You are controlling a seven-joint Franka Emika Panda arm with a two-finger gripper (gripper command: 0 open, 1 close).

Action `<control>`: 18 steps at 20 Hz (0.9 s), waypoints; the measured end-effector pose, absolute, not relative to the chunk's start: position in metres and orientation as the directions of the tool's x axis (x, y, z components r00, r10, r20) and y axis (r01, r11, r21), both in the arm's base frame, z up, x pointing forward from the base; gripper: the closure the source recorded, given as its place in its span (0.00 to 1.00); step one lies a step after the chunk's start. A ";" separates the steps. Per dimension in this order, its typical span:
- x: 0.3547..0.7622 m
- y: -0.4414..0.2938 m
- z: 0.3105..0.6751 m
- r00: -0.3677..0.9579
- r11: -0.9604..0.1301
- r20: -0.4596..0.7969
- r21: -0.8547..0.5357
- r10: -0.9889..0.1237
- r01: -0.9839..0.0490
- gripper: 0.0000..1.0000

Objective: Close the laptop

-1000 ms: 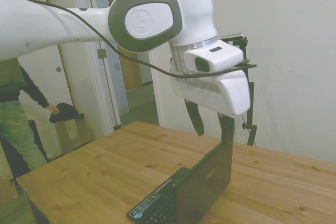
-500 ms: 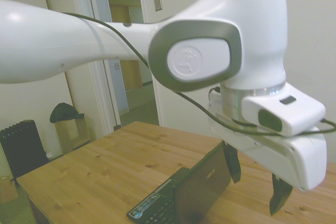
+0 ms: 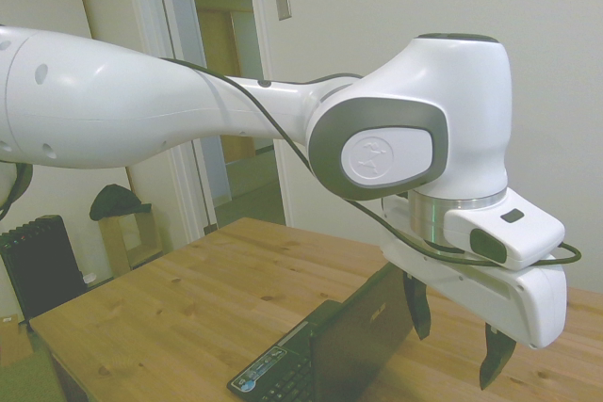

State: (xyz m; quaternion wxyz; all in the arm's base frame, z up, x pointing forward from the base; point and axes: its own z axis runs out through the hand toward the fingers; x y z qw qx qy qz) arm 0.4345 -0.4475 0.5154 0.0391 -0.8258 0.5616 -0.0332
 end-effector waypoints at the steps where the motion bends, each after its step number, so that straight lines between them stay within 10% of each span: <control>1: 0.435 -0.447 0.515 0.369 -0.368 0.011 -0.102 -0.929 -0.924 1.00; 18: 0.458 -0.416 0.516 0.420 -0.418 0.006 -0.114 -0.907 -0.901 1.00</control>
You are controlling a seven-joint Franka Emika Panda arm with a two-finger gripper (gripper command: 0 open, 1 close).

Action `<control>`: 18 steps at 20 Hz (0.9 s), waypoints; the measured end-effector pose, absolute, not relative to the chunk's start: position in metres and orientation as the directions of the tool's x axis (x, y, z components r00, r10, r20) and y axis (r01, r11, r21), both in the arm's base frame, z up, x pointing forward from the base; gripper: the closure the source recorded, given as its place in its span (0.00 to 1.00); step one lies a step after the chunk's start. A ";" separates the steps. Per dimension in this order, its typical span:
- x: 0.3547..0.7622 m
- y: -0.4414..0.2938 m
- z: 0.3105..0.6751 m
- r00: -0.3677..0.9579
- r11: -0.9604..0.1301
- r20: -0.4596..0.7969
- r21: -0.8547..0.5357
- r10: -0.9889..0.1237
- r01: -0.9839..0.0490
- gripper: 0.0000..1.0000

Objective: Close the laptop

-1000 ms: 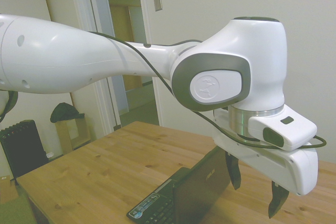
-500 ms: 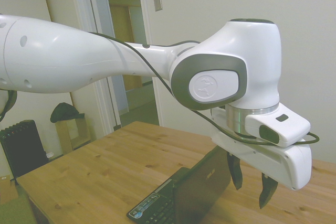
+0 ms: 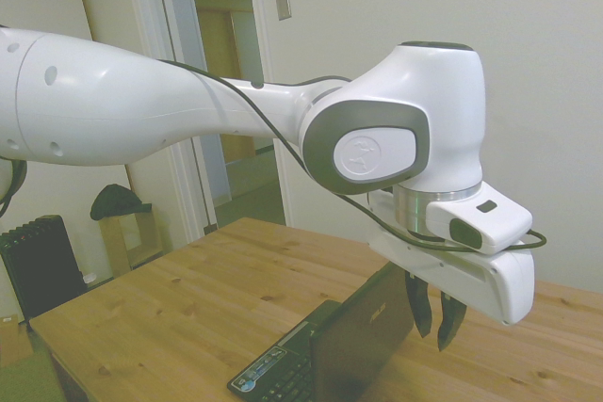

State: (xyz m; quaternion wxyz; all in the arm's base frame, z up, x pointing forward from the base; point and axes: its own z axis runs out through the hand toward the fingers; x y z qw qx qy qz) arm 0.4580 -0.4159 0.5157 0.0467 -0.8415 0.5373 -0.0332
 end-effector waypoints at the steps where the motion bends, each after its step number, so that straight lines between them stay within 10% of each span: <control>1: 0.460 -0.413 0.517 0.424 -0.421 0.006 -0.116 -0.906 -0.899 1.00; 18: 0.509 -0.279 0.514 0.494 -0.488 -0.021 -0.124 -0.869 -0.864 1.00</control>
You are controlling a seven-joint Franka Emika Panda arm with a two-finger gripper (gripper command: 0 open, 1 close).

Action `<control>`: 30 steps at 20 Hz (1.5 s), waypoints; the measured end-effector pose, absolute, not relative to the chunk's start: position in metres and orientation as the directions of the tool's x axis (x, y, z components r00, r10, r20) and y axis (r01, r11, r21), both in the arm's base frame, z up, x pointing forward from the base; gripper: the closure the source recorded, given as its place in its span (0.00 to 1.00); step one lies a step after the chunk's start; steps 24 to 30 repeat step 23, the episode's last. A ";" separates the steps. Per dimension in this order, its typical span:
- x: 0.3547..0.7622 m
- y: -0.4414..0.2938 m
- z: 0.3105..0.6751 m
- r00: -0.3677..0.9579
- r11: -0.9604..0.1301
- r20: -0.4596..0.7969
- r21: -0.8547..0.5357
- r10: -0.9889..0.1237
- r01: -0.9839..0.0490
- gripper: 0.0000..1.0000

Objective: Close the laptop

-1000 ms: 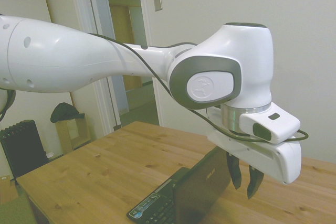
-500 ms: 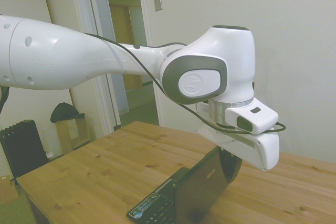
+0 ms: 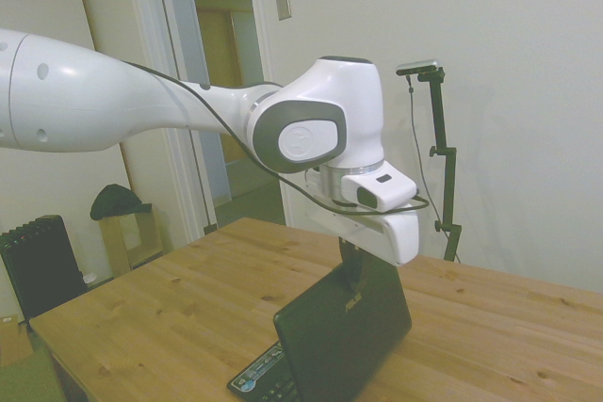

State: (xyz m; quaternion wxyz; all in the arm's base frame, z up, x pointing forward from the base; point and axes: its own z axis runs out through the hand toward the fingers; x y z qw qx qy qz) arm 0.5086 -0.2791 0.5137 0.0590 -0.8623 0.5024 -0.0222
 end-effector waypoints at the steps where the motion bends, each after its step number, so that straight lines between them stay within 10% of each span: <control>1: 0.511 -0.268 0.512 0.497 -0.491 -0.021 -0.123 -0.868 -0.862 1.00; 17: 0.537 -0.162 0.392 0.518 -0.514 -0.081 -0.064 -0.852 -0.855 1.00; 22: 0.549 -0.105 0.425 0.569 -0.562 -0.053 -0.106 -0.821 -0.820 1.00; 23: 0.547 -0.089 0.443 0.583 -0.575 -0.046 -0.121 -0.811 -0.810 0.00; 30: 0.547 -0.089 0.443 0.583 -0.575 -0.046 -0.121 -0.811 -0.810 0.00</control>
